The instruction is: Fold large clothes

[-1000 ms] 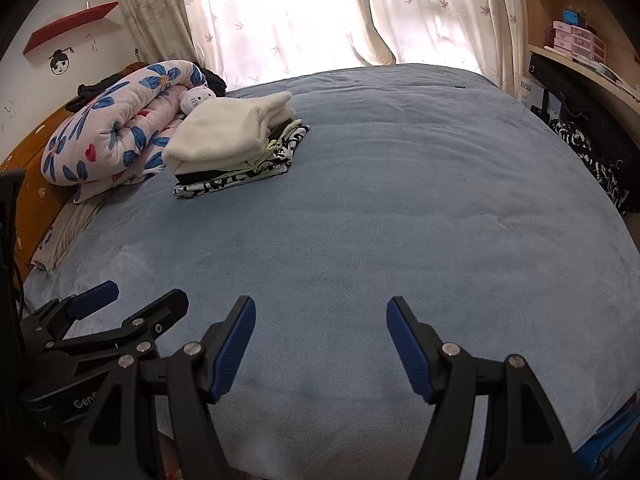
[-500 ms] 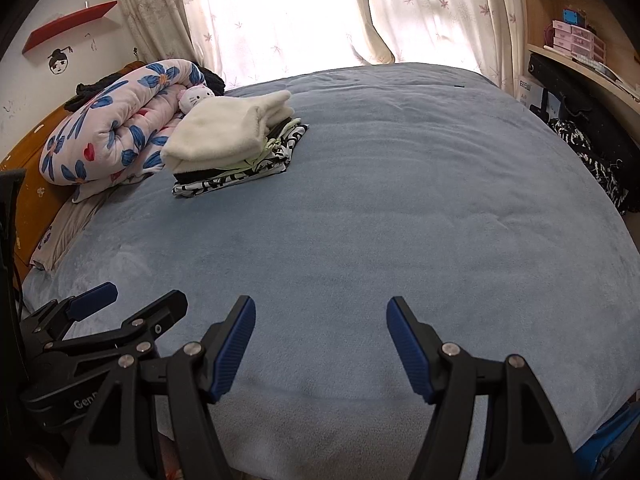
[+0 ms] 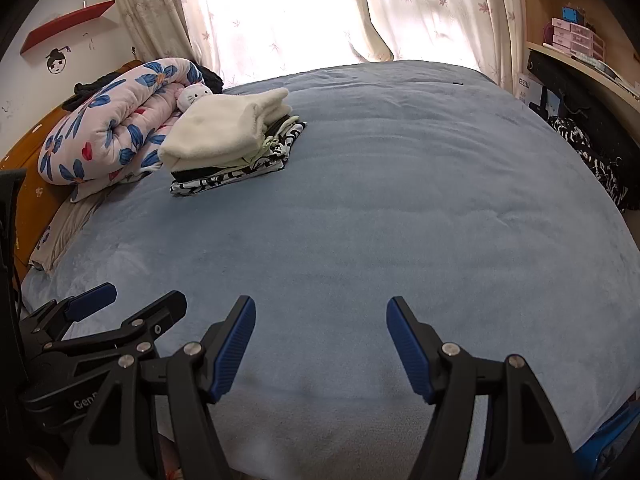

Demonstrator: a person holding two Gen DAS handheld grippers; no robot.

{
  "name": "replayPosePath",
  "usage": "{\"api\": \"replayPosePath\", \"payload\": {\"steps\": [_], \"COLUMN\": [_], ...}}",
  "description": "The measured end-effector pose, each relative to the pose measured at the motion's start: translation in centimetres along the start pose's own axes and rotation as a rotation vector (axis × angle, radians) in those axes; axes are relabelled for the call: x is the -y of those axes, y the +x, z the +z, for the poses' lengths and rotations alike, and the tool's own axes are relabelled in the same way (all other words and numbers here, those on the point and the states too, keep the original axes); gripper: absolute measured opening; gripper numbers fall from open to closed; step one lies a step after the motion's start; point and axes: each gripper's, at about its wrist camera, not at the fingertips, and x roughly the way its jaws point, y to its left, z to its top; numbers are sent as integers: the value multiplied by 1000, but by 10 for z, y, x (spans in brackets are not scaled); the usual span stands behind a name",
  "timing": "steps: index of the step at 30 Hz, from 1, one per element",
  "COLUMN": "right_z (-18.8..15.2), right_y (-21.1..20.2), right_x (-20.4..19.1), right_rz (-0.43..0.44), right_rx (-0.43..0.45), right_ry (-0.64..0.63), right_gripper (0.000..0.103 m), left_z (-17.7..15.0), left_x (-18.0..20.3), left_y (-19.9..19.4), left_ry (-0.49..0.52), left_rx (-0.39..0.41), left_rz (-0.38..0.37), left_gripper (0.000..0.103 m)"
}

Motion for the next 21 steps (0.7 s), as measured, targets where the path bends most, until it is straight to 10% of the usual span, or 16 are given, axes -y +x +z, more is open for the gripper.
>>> {"api": "replayPosePath", "payload": {"steps": [21], "right_z": [0], "right_y": [1], "right_x": [3], "right_rz": [1], "right_rx": [-4], "right_ry": [0], "right_gripper": [68], "left_z": [0], "left_x": [1], "left_y": [3], "left_ry": [1], "left_rx": [-10], "left_rz": [0], "left_gripper": [91]}}
